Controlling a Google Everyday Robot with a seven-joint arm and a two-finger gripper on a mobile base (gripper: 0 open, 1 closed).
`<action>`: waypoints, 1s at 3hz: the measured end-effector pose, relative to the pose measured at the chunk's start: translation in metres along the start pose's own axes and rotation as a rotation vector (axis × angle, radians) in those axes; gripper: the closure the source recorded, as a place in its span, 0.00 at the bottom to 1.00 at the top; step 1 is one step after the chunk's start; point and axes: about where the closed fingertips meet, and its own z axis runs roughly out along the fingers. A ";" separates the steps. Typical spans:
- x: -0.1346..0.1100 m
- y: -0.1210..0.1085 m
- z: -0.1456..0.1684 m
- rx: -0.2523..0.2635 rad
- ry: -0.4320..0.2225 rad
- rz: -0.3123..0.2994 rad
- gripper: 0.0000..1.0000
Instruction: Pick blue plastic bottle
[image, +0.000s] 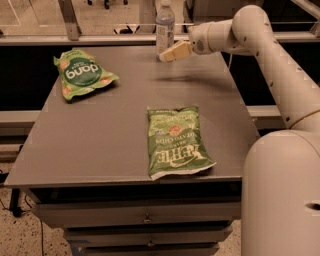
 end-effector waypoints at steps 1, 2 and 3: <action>0.000 -0.002 0.008 0.039 -0.005 0.025 0.00; 0.004 -0.011 0.013 0.080 -0.028 0.058 0.00; 0.006 -0.025 0.015 0.119 -0.050 0.075 0.00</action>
Offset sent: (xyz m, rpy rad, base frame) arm 0.0269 -0.0114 -0.0081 0.0944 -0.0155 -0.1601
